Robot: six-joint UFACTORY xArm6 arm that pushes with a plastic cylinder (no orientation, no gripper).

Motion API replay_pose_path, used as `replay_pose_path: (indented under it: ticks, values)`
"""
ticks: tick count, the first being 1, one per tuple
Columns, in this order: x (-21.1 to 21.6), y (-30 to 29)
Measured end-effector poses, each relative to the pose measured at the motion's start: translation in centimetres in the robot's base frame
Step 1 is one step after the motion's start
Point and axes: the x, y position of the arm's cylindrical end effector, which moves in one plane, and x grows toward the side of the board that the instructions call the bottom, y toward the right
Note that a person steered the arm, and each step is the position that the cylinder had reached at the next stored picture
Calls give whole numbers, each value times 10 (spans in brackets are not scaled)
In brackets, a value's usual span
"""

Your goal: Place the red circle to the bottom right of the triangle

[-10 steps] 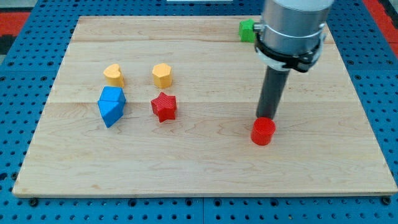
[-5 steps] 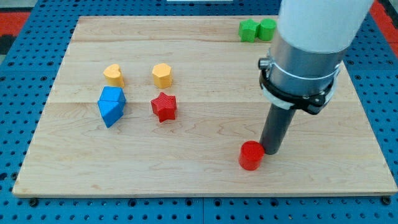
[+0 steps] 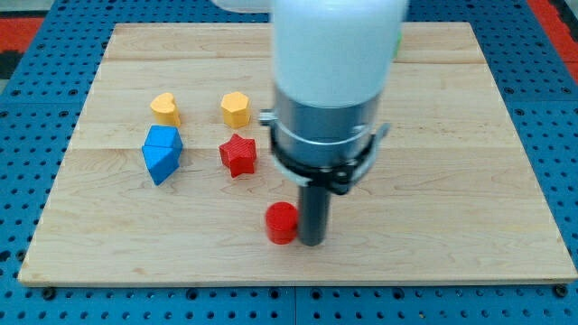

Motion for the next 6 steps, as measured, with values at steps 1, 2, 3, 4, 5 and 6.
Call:
replay_pose_path:
  ticks: [1,2,3,4,5,6]
  values:
    - [0,-32]
    - [-1,-62]
    - [-8,-76]
    - [-28,-80]
    - [-29,-80]
    - [-28,-81]
